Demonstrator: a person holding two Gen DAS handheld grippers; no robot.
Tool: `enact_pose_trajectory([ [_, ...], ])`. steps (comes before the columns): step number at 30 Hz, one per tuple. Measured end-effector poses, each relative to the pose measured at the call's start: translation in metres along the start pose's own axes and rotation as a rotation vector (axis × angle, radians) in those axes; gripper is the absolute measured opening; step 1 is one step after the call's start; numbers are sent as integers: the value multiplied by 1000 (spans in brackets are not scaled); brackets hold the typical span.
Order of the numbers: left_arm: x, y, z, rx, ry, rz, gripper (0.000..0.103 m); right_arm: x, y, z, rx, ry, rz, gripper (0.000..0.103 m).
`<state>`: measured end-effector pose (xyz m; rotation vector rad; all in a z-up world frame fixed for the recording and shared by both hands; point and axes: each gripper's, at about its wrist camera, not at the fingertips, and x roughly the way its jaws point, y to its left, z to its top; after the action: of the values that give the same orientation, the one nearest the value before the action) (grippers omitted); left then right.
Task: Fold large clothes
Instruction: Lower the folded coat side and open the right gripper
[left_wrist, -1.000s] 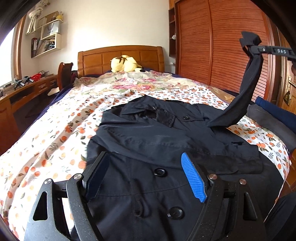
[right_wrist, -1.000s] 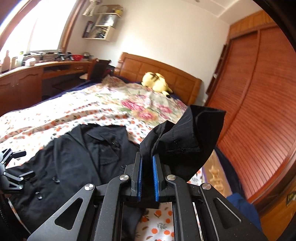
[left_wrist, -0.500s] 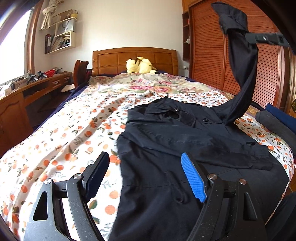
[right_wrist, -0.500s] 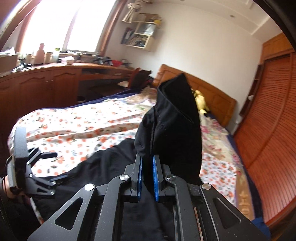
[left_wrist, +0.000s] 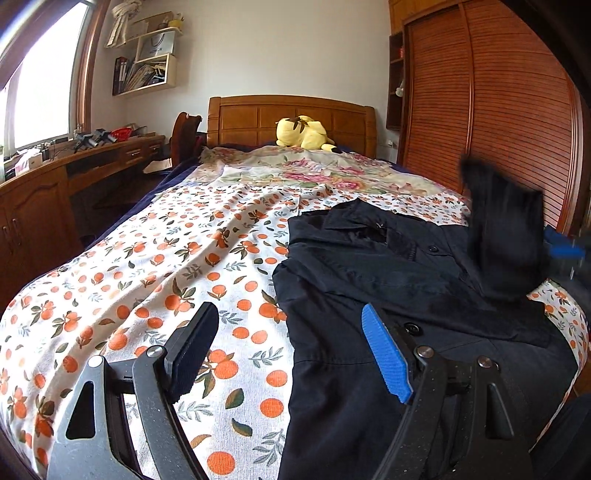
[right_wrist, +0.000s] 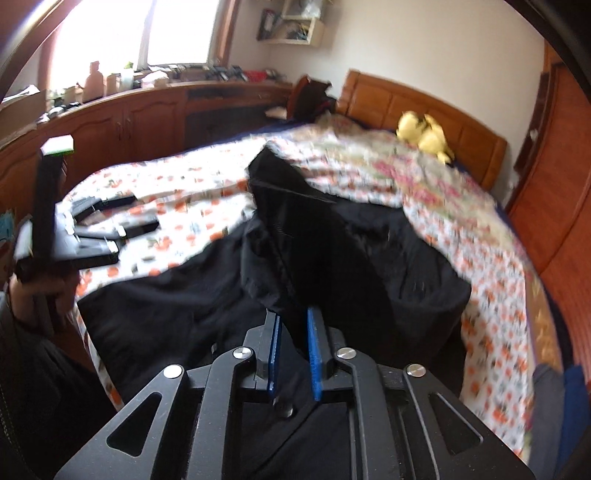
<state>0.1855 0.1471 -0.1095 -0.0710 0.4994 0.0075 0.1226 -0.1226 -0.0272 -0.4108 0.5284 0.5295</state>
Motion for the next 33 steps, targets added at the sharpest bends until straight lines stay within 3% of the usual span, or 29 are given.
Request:
enact_pose_trajectory([
  [4,-2,2,0,-6,-1,-3,81,9,-10,-11,47,42,-3,29],
  [6,-3,1,0,-10,-2,-10,81,13,-14,-13,57,43,0,47],
  [12,1,-10,-3,-7,19,-51,81,17,-6,-16,73,62,11,51],
  [24,21,-44,-13,30,94,-146,81,6,0,-40,167,87,-47,51],
  [33,54,-70,-29,92,229,-215,75,6,4,-48,210,95,-54,51],
])
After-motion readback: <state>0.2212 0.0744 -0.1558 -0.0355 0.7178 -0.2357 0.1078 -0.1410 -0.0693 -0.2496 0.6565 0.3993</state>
